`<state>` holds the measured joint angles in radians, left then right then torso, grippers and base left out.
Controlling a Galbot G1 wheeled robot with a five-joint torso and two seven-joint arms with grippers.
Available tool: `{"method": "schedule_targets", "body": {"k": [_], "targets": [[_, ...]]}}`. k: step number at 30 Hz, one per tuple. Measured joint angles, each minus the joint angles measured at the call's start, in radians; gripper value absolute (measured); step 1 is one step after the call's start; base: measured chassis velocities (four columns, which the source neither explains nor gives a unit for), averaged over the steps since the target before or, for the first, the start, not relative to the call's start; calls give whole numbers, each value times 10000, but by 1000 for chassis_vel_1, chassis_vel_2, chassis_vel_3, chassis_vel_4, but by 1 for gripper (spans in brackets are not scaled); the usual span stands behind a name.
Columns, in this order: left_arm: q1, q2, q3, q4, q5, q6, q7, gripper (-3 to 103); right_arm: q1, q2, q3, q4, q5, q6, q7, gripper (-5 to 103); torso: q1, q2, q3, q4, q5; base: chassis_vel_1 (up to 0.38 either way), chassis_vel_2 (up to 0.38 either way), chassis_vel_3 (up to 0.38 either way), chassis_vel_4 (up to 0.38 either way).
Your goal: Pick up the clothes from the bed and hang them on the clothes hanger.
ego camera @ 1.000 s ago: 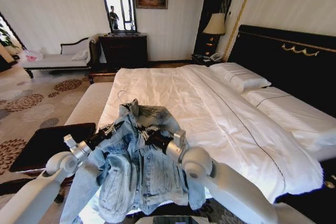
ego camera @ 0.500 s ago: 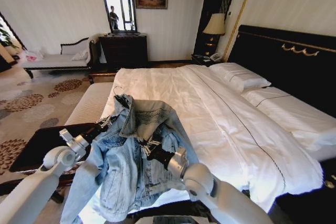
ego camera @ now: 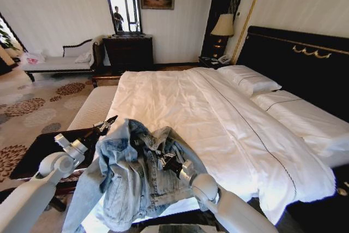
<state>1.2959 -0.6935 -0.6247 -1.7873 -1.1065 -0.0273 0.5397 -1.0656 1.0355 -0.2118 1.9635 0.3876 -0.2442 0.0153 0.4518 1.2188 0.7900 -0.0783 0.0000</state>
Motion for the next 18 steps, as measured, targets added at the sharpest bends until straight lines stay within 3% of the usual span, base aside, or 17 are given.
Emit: {"method": "schedule_targets", "body": {"k": [9, 15, 17, 18], "targets": [[1042, -804, 48, 6, 841, -213, 180, 0, 395, 131, -342, -230, 77, -100, 213, 4, -1, 0, 1, 5, -3, 0, 0, 0, 0], [1763, -1367, -423, -871, 1441, -316, -258, 0, 219, -33, -372, -418, -336, -173, 241, 4, 0, 0, 0, 1, 4, 0, 0, 0, 0], [2064, -1806, -503, -1086, 2415, -498, -812, 0, 13, -174, -354, -487, -667, -197, 238, 2, -1, 0, 0, 4, 2, 0, 0, 0, 0], [2290, -2179, -512, -1099, 3267, -638, -1299, 6, -293, -309, -257, -502, -1036, -188, 205, 12, 0, 0, 0, 3, 2, 0, 0, 0, 0]]}}
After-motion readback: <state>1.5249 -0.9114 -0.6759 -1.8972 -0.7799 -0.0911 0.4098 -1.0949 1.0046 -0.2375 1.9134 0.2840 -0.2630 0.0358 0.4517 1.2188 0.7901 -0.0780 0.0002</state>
